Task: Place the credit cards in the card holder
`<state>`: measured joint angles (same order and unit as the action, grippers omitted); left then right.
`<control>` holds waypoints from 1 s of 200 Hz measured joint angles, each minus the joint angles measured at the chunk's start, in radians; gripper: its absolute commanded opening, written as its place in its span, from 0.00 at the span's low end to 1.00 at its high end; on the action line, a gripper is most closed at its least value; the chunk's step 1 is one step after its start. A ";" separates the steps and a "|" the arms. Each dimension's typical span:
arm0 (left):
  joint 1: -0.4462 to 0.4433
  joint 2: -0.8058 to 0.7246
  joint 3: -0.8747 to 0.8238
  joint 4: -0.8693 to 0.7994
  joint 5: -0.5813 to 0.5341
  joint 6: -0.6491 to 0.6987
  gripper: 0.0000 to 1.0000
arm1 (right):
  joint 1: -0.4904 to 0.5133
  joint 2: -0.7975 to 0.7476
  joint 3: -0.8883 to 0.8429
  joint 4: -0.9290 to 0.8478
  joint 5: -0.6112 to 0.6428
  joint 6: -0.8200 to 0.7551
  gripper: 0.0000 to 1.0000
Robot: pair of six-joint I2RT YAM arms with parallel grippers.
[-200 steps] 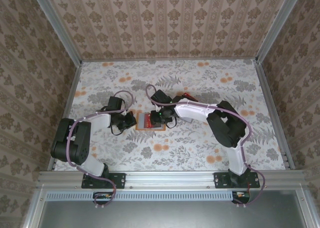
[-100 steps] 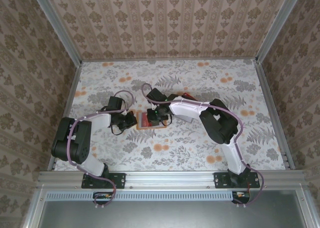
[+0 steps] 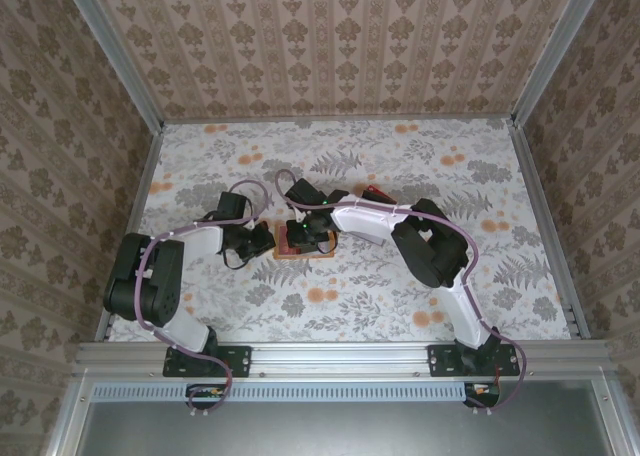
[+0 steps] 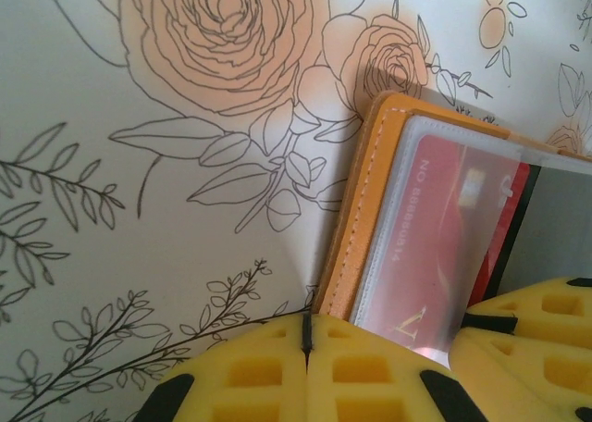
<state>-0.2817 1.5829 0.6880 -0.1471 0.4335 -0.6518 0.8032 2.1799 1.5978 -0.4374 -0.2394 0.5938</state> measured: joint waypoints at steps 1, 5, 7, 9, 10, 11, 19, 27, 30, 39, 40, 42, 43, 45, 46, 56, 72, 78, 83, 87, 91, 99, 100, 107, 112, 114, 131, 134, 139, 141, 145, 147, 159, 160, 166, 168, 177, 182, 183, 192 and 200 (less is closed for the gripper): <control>0.000 0.000 0.000 0.000 0.000 0.000 0.00 | 0.000 0.000 0.000 0.000 0.000 0.000 0.16; 0.000 0.000 0.000 0.000 0.000 0.000 0.00 | 0.000 0.000 0.000 0.000 0.000 -0.001 0.16; 0.000 0.000 0.000 0.000 0.000 0.000 0.00 | 0.000 0.000 0.000 0.000 0.000 -0.001 0.16; 0.000 0.000 0.000 -0.001 0.000 0.000 0.00 | 0.000 0.000 -0.002 0.002 0.000 -0.002 0.17; 0.000 0.000 0.000 -0.001 0.000 0.000 0.00 | 0.000 0.000 -0.002 0.003 0.000 -0.004 0.17; 0.000 0.000 0.000 -0.001 0.000 0.000 0.00 | 0.000 0.000 -0.003 0.003 0.000 -0.004 0.17; 0.000 0.000 0.000 -0.001 0.000 0.000 0.00 | -0.002 -0.002 -0.010 0.008 0.000 -0.010 0.17; 0.000 0.000 0.000 -0.001 0.000 0.000 0.00 | -0.003 -0.009 -0.021 0.015 0.001 -0.016 0.18; 0.000 0.000 0.000 -0.001 0.000 0.000 0.00 | -0.005 -0.014 -0.026 0.016 0.002 -0.016 0.18; 0.000 0.000 0.001 -0.001 0.000 0.000 0.00 | -0.009 -0.033 -0.048 0.019 0.007 -0.021 0.19; 0.000 0.000 0.001 -0.002 0.000 0.000 0.00 | -0.009 -0.035 -0.050 0.019 0.007 -0.022 0.19; 0.000 0.000 0.001 -0.002 0.000 0.000 0.00 | -0.010 -0.042 -0.057 0.019 0.008 -0.023 0.19; 0.000 0.000 0.001 -0.002 0.000 0.000 0.00 | -0.011 -0.047 -0.063 0.019 0.010 -0.023 0.19; 0.000 0.000 0.001 -0.002 0.000 0.001 0.00 | -0.012 -0.055 -0.072 0.021 0.011 -0.024 0.20; 0.000 0.000 0.001 -0.002 0.000 0.000 0.00 | -0.012 -0.057 -0.075 0.021 0.011 -0.024 0.20; 0.001 0.000 0.002 -0.005 0.000 0.001 0.00 | -0.021 -0.105 -0.124 0.019 0.018 -0.026 0.24; 0.002 -0.001 0.005 -0.010 -0.003 0.002 0.00 | -0.043 -0.199 -0.217 0.022 0.028 -0.035 0.29; 0.001 -0.001 0.007 -0.016 -0.004 0.005 0.00 | -0.053 -0.236 -0.248 0.022 0.034 -0.036 0.29; 0.002 -0.001 0.009 -0.019 -0.005 0.006 0.00 | -0.063 -0.267 -0.273 0.021 0.039 -0.037 0.31; 0.002 -0.001 0.010 -0.022 -0.005 0.009 0.00 | -0.071 -0.293 -0.293 0.021 0.044 -0.041 0.32; 0.001 -0.001 0.013 -0.025 -0.007 0.010 0.00 | -0.077 -0.314 -0.307 0.020 0.051 -0.042 0.34; 0.001 -0.001 0.017 -0.033 -0.010 0.016 0.00 | -0.091 -0.352 -0.333 0.020 0.062 -0.047 0.36; 0.001 -0.001 0.018 -0.034 -0.010 0.017 0.00 | -0.092 -0.355 -0.335 0.019 0.062 -0.048 0.36; 0.001 -0.001 0.021 -0.041 -0.012 0.019 0.00 | -0.102 -0.375 -0.346 0.018 0.076 -0.052 0.38; 0.001 -0.001 0.024 -0.048 -0.014 0.022 0.00 | -0.109 -0.383 -0.350 0.018 0.085 -0.056 0.39; 0.001 -0.001 0.024 -0.050 -0.014 0.023 0.00 | -0.112 -0.385 -0.351 0.017 0.091 -0.060 0.39; 0.001 0.000 0.035 -0.077 -0.019 0.032 0.00 | -0.122 -0.379 -0.352 0.016 0.123 -0.076 0.41; 0.000 0.000 0.037 -0.082 -0.021 0.035 0.00 | -0.122 -0.377 -0.352 0.016 0.127 -0.079 0.42; 0.000 0.000 0.040 -0.092 -0.023 0.038 0.00 | -0.122 -0.371 -0.352 0.015 0.130 -0.085 0.42; 0.000 0.000 0.042 -0.095 -0.024 0.040 0.00 | -0.122 -0.370 -0.352 0.015 0.132 -0.088 0.42; 0.001 0.000 0.043 -0.100 -0.026 0.042 0.00 | -0.120 -0.364 -0.351 0.014 0.134 -0.094 0.43; 0.000 0.000 0.044 -0.102 -0.027 0.043 0.00 | -0.120 -0.361 -0.351 0.015 0.136 -0.095 0.43; 0.000 0.000 0.051 -0.121 -0.032 0.048 0.00 | -0.117 -0.337 -0.343 0.007 0.138 -0.110 0.44; 0.000 0.000 0.051 -0.122 -0.032 0.048 0.00 | -0.117 -0.334 -0.340 0.005 0.139 -0.113 0.44; 0.000 0.000 0.055 -0.131 -0.035 0.050 0.00 | -0.114 -0.315 -0.327 -0.003 0.144 -0.122 0.45; 0.000 0.000 0.056 -0.134 -0.037 0.051 0.00 | -0.114 -0.311 -0.323 -0.005 0.146 -0.124 0.45; 0.000 0.000 0.060 -0.145 -0.039 0.054 0.00 | -0.109 -0.277 -0.294 -0.019 0.156 -0.139 0.45; 0.000 0.000 0.062 -0.151 -0.041 0.055 0.00 | -0.106 -0.261 -0.278 -0.024 0.161 -0.148 0.45; 0.000 0.001 0.063 -0.152 -0.041 0.055 0.00 | -0.106 -0.259 -0.276 -0.026 0.161 -0.148 0.45; 0.000 0.002 0.068 -0.161 -0.043 0.057 0.00 | -0.101 -0.232 -0.247 -0.035 0.167 -0.159 0.46; 0.000 0.004 0.071 -0.167 -0.045 0.058 0.00 | -0.098 -0.214 -0.228 -0.042 0.175 -0.171 0.46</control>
<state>-0.2813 1.5867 0.7586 -0.3145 0.3882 -0.5934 0.7052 1.9659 1.3701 -0.4789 -0.0643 0.4232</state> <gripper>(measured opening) 0.048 0.455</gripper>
